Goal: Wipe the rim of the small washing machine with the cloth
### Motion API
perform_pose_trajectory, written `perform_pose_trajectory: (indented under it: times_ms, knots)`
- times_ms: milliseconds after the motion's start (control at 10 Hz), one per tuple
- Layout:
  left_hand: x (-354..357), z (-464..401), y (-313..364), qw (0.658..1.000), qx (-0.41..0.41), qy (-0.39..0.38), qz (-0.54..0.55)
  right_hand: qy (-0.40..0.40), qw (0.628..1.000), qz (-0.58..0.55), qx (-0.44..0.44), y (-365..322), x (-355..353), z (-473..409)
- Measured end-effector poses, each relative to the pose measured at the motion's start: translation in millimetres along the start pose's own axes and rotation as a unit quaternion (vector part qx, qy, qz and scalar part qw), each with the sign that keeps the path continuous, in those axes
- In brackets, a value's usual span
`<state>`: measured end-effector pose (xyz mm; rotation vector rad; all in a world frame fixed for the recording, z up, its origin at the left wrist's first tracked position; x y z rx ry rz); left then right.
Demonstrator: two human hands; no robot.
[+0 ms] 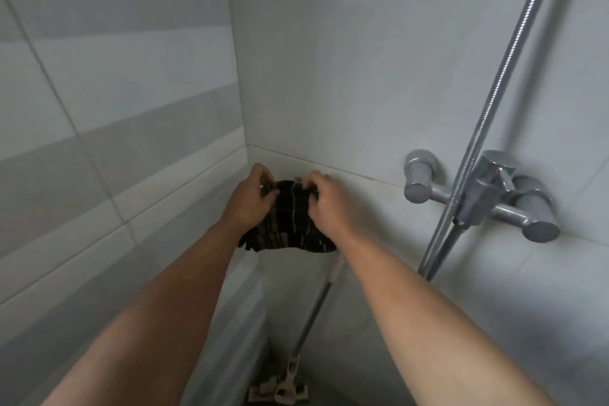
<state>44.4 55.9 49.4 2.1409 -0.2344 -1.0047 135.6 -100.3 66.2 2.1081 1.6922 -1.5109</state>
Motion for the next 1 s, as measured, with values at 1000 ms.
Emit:
perform_pose_trajectory:
  times_ms: [1000]
  knots:
    - [52.0,74.5,-5.5,0.992,0.046,-0.054,0.103,-0.022,0.998,0.041,0.049,-0.8,-9.1,98.1]
Point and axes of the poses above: each hand's wrist, its own z-axis away from the middle knuckle, its own x-axis out of the palm, y = z × x, the point moved 7 cm from there along -z, towards the middle knuckle, and after that the axes turned 5 degrees about y, right-handed, at the moved point
